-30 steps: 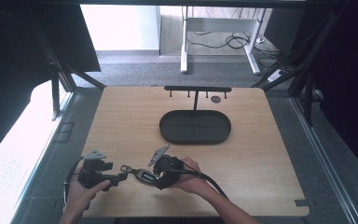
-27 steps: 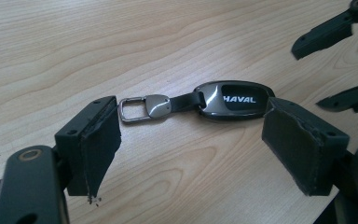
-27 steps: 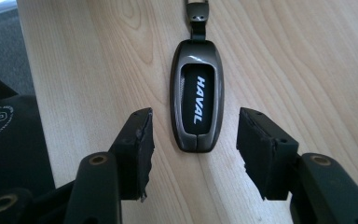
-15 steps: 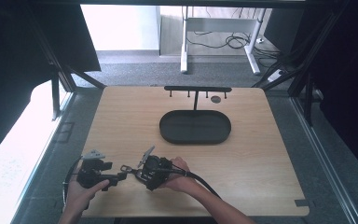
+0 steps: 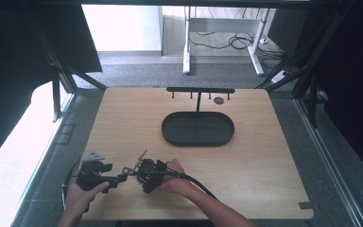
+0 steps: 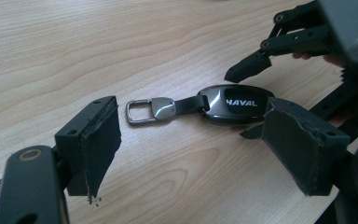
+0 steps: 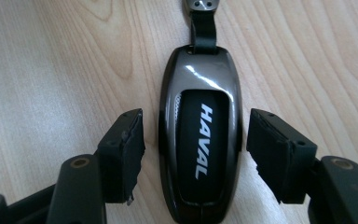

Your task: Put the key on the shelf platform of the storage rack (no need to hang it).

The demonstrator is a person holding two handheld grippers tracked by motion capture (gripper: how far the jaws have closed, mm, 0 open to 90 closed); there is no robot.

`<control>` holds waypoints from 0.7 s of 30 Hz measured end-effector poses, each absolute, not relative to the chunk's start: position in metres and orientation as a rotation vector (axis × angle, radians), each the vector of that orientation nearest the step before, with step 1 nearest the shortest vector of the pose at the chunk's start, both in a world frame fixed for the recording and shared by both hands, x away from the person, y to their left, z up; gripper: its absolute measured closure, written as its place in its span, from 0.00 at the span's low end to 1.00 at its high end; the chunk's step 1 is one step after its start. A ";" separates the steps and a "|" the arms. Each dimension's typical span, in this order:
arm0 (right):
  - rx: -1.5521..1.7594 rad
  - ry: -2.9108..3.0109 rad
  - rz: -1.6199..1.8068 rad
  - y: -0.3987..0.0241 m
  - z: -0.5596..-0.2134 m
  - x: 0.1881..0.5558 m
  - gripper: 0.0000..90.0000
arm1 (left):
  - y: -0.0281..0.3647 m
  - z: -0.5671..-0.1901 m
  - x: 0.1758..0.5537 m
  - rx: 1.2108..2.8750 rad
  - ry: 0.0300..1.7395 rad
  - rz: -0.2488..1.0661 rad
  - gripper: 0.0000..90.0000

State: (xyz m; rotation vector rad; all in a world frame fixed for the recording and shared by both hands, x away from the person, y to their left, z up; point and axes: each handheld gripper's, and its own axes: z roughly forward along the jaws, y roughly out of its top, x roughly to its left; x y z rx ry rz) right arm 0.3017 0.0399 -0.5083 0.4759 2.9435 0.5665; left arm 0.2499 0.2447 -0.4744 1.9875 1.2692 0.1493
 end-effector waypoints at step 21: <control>0.519 2.995 0.608 0.042 -0.506 0.306 0.55 | 0.247 -0.471 0.249 1.976 1.273 0.171 0.22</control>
